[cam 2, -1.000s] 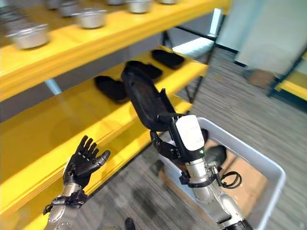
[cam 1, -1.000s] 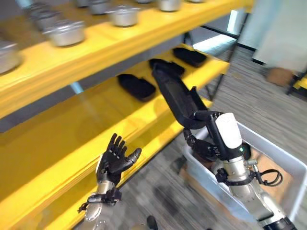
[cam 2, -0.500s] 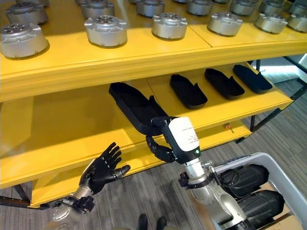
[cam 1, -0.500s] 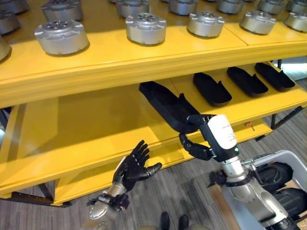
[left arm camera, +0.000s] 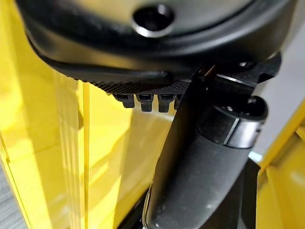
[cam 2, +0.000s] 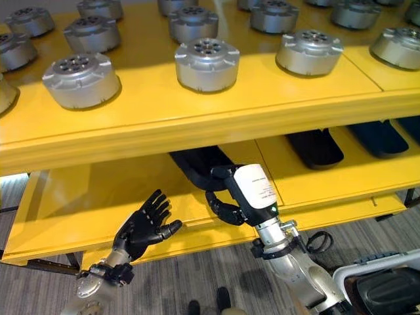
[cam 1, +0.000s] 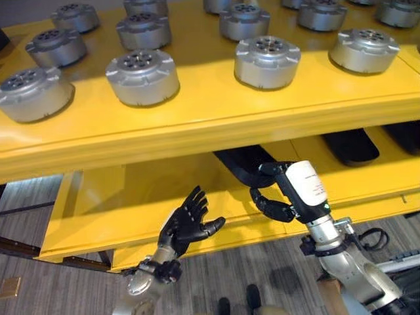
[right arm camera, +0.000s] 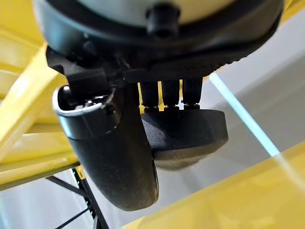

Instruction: Move parts from the plastic box to the shelf.

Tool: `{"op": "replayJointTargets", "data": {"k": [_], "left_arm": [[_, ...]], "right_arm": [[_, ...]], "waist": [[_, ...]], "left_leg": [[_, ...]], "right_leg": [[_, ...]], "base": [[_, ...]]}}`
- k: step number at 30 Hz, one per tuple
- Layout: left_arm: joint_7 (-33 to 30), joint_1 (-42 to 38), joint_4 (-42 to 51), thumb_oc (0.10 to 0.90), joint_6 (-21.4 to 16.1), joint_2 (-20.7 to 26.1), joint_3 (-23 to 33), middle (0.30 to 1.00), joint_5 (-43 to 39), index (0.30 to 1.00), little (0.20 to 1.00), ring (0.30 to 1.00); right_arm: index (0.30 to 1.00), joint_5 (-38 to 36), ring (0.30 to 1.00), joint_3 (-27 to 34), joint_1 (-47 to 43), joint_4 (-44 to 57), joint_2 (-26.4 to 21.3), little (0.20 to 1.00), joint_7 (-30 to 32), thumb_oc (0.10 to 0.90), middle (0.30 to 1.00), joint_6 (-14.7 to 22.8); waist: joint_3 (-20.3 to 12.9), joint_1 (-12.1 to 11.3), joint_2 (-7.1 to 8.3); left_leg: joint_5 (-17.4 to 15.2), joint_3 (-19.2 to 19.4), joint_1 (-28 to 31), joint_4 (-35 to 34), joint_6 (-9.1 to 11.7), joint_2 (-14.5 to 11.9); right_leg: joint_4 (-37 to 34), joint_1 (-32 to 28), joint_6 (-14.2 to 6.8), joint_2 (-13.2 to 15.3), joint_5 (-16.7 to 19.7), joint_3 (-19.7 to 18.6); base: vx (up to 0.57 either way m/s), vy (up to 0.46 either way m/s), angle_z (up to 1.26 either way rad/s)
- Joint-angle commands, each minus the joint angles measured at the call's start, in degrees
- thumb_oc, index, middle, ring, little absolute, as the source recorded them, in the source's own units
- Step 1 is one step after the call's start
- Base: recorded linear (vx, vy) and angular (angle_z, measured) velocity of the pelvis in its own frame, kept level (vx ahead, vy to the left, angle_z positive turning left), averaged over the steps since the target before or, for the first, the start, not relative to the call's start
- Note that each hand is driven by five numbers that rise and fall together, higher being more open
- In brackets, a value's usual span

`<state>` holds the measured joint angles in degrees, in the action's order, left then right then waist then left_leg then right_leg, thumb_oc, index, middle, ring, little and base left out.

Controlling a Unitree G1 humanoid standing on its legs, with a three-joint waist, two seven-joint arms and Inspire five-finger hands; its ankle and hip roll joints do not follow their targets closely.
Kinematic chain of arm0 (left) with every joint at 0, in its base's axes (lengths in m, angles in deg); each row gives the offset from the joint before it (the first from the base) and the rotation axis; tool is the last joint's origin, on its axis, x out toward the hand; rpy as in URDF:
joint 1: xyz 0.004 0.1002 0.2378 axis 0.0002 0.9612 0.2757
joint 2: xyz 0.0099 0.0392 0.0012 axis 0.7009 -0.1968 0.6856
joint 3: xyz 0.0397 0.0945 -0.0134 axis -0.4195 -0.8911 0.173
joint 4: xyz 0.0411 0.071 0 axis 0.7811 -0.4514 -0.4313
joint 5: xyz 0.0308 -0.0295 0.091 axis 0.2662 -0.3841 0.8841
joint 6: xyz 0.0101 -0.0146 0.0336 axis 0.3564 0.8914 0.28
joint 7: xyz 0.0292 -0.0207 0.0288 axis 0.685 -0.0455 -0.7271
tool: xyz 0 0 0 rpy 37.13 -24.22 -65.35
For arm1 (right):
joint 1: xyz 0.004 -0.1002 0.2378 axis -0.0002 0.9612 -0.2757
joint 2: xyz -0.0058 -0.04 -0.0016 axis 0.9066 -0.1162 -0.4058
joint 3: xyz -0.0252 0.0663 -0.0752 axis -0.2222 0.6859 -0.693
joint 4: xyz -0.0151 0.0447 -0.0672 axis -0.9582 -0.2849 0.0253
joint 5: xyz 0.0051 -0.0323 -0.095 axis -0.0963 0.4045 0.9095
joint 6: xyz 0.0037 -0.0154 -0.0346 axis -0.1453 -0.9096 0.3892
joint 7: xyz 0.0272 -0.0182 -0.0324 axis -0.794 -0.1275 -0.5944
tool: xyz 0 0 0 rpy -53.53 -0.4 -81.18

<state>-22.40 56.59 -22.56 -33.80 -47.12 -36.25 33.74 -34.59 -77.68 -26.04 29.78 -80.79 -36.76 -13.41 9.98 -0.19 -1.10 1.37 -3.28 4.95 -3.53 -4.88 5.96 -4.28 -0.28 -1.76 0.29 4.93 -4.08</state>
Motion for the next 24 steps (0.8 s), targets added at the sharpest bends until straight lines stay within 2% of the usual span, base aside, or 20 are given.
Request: {"op": "replayJointTargets", "data": {"k": [1,12,14,18,19,21,24], "left_arm": [[1.1,-2.4,6.2,0.900,-4.2,0.1,0.9,1.000,0.4,1.000,1.000,1.000],[-1.2,-2.4,7.0,0.900,-3.9,0.6,1.5,1.000,2.2,1.000,1.000,1.000],[-1.1,-2.6,6.5,0.900,-4.2,0.6,1.6,1.000,1.9,1.000,1.000,1.000],[0.0,-2.9,6.1,0.900,-4.0,0.3,1.7,1.000,1.7,1.000,1.000,1.000],[1.5,-4.2,4.8,0.900,-3.6,-0.5,1.1,1.000,1.7,1.000,1.000,1.000],[1.3,-4.6,4.3,0.900,-3.9,-0.7,0.5,1.000,2.4,1.000,1.000,1.000],[-0.4,-5.2,4.8,0.900,-4.2,-0.8,0.1,1.000,3.1,1.000,1.000,1.000]], "right_arm": [[0.300,-5.0,0.300,2.8,-7.6,4.0,2.5,0.300,4.3,0.400,0.300,1.5],[0.300,-6.7,0.300,1.7,-7.7,0.4,3.3,0.300,4.2,0.400,0.300,-3.1],[0.300,-6.4,0.300,1.9,-8.0,-1.0,3.3,0.300,4.5,0.400,0.300,-3.8],[0.300,-6.4,0.300,2.9,-8.0,-2.5,3.2,0.300,4.8,0.400,0.300,-5.1],[0.300,-5.2,0.300,4.4,-7.2,-4.1,3.6,0.300,5.6,0.400,0.300,-6.2],[0.300,-4.8,0.300,4.8,-6.9,-4.8,3.9,0.300,5.4,0.400,0.300,-6.4],[0.300,-4.7,0.300,5.1,-7.0,-6.7,4.2,0.300,4.7,0.400,0.300,-7.1]], "waist": [[-4.1,0.3,2.76],[-3.7,0.3,2.79],[-3.1,0.2,2.91],[-2.5,0.6,2.95],[-2.7,2.4,2.93],[-3.0,3.1,2.66],[-3.4,3.5,2.04]], "left_leg": [[-4.5,3.9,-2.3,2.8,-0.3,0.6],[-5.9,5.0,-2.5,6.2,0.0,0.1],[-6.5,5.1,-3.6,9.1,0.4,0.3],[-6.2,7.7,-5.1,11.9,1.4,-0.9],[-5.0,14.6,-4.5,12.0,2.9,-5.1],[-4.7,15.4,-3.6,10.6,3.1,-5.6],[-5.0,14.6,-1.6,7.5,2.8,-5.0]], "right_leg": [[0.4,-0.7,-2.1,-0.8,-0.1,1.7],[1.4,-1.7,-0.7,-1.1,-1.6,4.2],[1.6,-2.0,-0.2,-1.2,-1.8,4.7],[1.9,-2.2,0.0,-0.6,-1.8,6.5],[2.0,-2.3,-0.1,0.8,-2.0,9.9],[2.1,-2.0,-0.3,1.0,-1.9,10.3],[2.0,-1.9,-0.7,1.2,-1.7,9.4]], "base": [[0.14,-0.067,0.11],[0.09,-0.084,0.06],[0.01,-0.068,0.16],[-0.05,0.004,0.19],[-0.08,0.096,0.19],[-0.07,0.127,0.64],[-0.04,0.132,0.50]]}}
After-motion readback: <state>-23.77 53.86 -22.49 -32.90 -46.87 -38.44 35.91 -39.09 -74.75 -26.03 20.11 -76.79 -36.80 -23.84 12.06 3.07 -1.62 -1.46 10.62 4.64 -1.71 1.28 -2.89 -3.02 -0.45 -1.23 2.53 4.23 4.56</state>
